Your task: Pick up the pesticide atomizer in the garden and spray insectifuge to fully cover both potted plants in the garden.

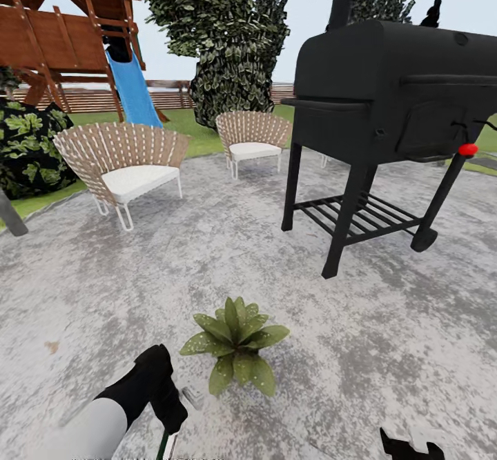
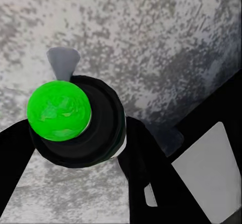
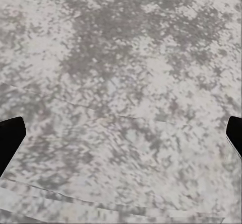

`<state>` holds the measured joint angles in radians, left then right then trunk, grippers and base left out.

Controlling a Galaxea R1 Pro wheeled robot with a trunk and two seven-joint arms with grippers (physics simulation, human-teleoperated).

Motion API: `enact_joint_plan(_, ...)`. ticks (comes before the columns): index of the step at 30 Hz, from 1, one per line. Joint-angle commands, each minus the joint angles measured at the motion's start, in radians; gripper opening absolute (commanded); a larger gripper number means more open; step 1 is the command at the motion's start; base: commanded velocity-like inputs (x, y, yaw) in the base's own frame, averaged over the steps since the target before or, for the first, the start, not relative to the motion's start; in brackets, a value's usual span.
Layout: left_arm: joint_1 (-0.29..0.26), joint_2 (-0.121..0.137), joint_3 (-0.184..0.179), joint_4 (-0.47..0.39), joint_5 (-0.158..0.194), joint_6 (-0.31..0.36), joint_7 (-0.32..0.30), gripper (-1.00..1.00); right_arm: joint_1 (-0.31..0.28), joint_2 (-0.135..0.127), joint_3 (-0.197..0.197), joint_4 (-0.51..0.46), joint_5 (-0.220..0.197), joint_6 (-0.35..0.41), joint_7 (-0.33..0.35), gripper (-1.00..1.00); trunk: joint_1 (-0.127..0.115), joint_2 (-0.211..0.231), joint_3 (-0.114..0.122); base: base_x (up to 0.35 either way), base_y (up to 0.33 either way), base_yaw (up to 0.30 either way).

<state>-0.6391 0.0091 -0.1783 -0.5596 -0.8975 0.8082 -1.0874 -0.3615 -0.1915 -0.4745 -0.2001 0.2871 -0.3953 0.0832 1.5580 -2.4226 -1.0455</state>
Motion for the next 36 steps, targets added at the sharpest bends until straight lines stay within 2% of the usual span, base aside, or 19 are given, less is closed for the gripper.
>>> enact_joint_plan(1,-0.001,0.001,0.015,-0.006,-0.006,0.006,-0.007,-1.00,0.000,0.000,-0.009,0.001,0.004,-0.003,0.007,1.00,0.000,0.000,-0.001,0.000,-0.274,0.276)
enact_joint_plan(3,-0.001,0.001,0.035,-0.010,-0.007,0.006,-0.006,-1.00,0.000,0.001,-0.009,0.001,0.004,-0.003,0.007,1.00,0.000,0.000,-0.001,0.000,-0.266,0.276)
enact_joint_plan(6,0.001,0.000,0.040,-0.010,-0.012,0.006,-0.004,-1.00,0.000,0.001,-0.009,0.001,0.004,-0.003,0.007,1.00,0.000,0.000,-0.001,-0.009,-0.231,0.276)
enact_joint_plan(13,0.002,0.002,0.034,-0.005,-0.020,0.006,0.000,-1.00,0.000,0.001,-0.009,0.001,0.004,-0.003,0.007,1.00,0.000,0.000,-0.001,-0.028,-0.052,0.263)
enact_joint_plan(18,-0.001,0.001,0.033,-0.011,-0.021,0.006,0.000,-1.00,0.000,0.001,-0.009,0.001,0.004,-0.003,0.008,1.00,0.000,0.000,-0.001,0.021,-0.032,0.043)
enact_joint_plan(24,-0.006,0.002,0.034,-0.013,-0.021,0.006,-0.001,-1.00,0.000,0.001,-0.009,0.001,0.004,-0.003,0.007,1.00,0.000,0.000,-0.001,0.052,-0.240,0.066)
enact_joint_plan(33,-0.010,0.001,0.035,-0.013,-0.021,0.008,0.000,-1.00,0.000,0.000,-0.010,0.000,0.004,-0.003,0.007,1.00,0.000,0.000,-0.001,-0.168,-0.249,0.197)
enact_joint_plan(36,-0.032,-0.001,0.036,-0.013,-0.021,0.039,-0.001,-1.00,0.000,0.000,-0.010,0.000,0.004,-0.004,0.007,1.00,0.000,0.000,-0.001,-0.212,-0.225,0.003)
